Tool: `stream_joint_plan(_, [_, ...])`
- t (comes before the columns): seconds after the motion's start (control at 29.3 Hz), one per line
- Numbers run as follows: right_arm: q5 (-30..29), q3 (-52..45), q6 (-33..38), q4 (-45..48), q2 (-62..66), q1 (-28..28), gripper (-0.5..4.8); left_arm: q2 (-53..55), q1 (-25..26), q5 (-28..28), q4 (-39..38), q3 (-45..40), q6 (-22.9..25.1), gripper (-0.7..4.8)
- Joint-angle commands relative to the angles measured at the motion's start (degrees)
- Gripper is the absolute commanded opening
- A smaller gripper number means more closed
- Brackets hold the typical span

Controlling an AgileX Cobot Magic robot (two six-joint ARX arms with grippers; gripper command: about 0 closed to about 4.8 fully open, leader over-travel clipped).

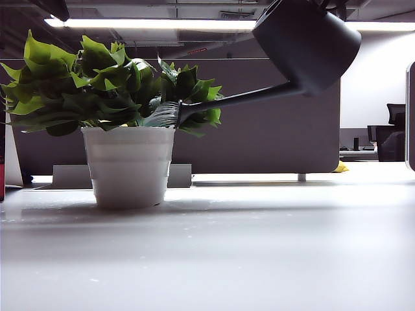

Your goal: Pick up the watering can from the table, water the potted plant, and put the can back.

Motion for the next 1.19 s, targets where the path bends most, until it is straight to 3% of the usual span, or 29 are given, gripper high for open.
stream_joint_plan(0.03, [0.1, 1.3, 1.0, 6.1, -1.0, 0.2, -0.05, -0.3, -0.1, -0.2, 0.4, 0.2, 0.2, -0.06])
stream_joint_plan(0.27, [0.1, 1.3, 5.6, 6.1, -1.0, 0.2, -0.05, -0.3, -0.1, -0.2, 0.4, 0.2, 0.2, -0.06])
stream_joint_plan(0.75, [1.9, 1.3, 22.3, 2.2, -1.0, -0.4, -0.05, -1.0, -0.1, -0.2, 0.5, 0.2, 0.2, -0.06])
stream_joint_plan(0.99, [1.8, 1.3, 43.0, 1.7, -2.6, -2.2, -0.05, -3.7, -0.1, -0.2, 2.8, 0.3, 1.5, -0.06])
stream_joint_plan(1.19, [-0.2, 1.1, 47.0, 1.2, -6.5, -2.2, -0.05, -7.6, -0.1, 1.2, 9.2, 0.2, 1.3, -0.06])
